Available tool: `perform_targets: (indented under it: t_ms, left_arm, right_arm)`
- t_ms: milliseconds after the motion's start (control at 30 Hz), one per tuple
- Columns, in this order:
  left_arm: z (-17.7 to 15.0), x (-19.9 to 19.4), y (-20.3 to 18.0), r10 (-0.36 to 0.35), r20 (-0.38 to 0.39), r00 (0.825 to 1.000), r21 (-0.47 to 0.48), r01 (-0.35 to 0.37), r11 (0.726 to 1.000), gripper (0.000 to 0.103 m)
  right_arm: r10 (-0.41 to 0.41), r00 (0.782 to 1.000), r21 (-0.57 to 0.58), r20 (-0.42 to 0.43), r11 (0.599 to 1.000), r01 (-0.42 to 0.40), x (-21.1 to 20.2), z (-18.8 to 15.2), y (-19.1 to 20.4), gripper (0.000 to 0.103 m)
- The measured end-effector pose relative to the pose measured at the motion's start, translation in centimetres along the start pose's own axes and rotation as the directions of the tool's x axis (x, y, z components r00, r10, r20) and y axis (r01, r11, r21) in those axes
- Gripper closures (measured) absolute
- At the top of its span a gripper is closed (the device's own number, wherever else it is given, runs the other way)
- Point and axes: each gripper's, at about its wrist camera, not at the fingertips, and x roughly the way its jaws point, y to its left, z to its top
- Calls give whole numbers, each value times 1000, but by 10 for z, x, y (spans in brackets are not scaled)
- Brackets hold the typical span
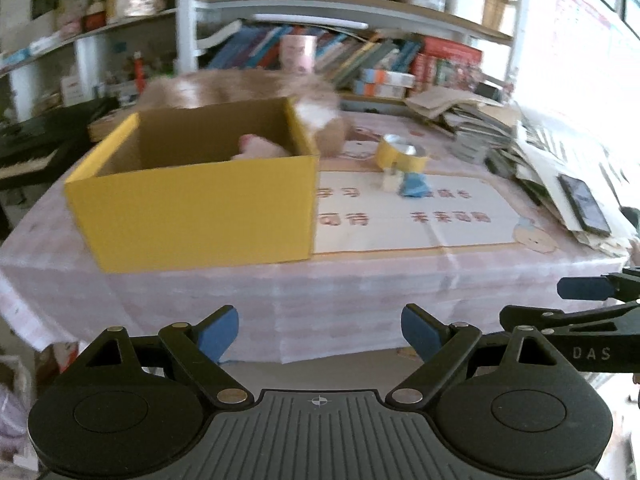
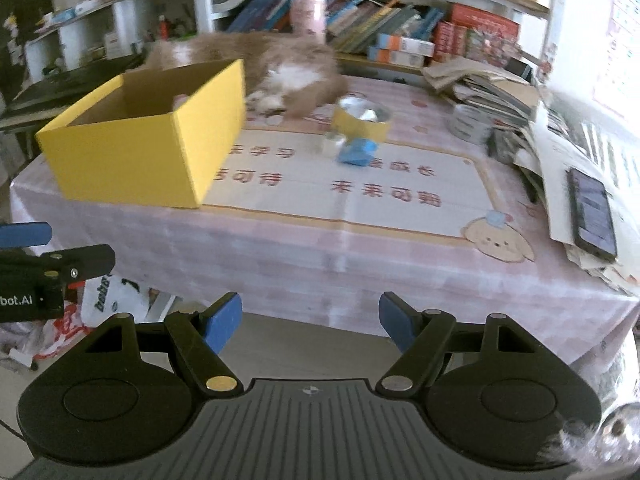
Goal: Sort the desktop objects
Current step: 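Withdraw both tools from the yellow box toward the yellow tape roll, then lower the right tool onto the blue packet and close on it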
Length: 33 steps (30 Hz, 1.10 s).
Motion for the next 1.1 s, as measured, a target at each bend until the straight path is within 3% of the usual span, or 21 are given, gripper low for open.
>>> perform_targets:
  t_ms: [633, 833, 1100]
  left_arm:
    - [48, 62, -68, -71, 5, 997, 57, 70, 996, 13]
    - [68, 82, -80, -43, 17, 999, 37, 42, 998, 17]
    - [95, 115, -84, 49, 37, 998, -3, -49, 999, 18]
  right_arm:
    - [-59, 998, 79, -20, 995, 61, 27, 27, -89, 34]
    - [-16, 1000, 75, -17, 997, 18, 46, 49, -112, 45]
    - [50, 999, 29, 7, 998, -51, 80, 79, -132, 49]
